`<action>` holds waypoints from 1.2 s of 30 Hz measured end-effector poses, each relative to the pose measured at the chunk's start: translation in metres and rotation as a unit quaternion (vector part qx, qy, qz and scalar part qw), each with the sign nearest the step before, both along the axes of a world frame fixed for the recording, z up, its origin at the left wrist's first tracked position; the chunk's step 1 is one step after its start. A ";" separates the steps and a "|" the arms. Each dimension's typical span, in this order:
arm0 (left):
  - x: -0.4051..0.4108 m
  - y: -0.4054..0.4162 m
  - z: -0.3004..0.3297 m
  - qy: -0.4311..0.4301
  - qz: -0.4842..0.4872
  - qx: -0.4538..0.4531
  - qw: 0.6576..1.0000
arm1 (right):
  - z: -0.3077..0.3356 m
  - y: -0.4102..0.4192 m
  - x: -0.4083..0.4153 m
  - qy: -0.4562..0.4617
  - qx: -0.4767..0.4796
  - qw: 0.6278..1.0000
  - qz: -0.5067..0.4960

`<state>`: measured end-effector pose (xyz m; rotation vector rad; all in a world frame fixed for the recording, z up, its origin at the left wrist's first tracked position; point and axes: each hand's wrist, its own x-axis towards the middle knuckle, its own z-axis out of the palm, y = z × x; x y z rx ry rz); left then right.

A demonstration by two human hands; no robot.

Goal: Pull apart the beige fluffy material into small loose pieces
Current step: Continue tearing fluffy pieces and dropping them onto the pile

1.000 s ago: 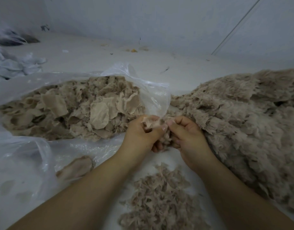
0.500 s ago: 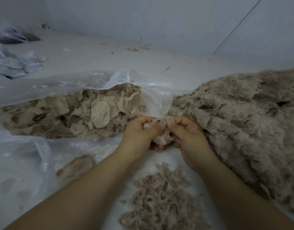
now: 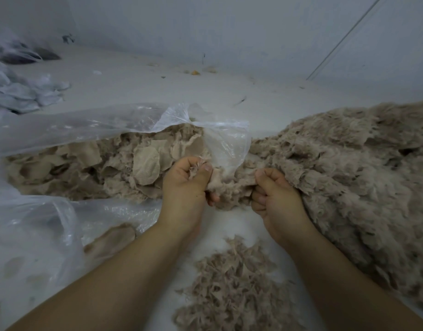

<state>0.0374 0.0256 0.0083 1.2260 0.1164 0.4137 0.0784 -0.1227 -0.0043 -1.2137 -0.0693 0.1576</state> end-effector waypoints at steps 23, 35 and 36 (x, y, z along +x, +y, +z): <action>-0.004 -0.007 0.002 0.003 -0.025 0.054 0.998 | 0.004 0.000 -0.003 -0.038 -0.047 0.998 -0.004; -0.002 -0.008 0.001 0.038 -0.046 0.077 0.995 | 0.001 0.000 -0.006 -0.096 -0.096 0.988 0.078; -0.002 -0.007 0.001 0.041 -0.048 0.076 0.995 | 0.000 0.000 -0.005 -0.097 -0.095 0.987 0.088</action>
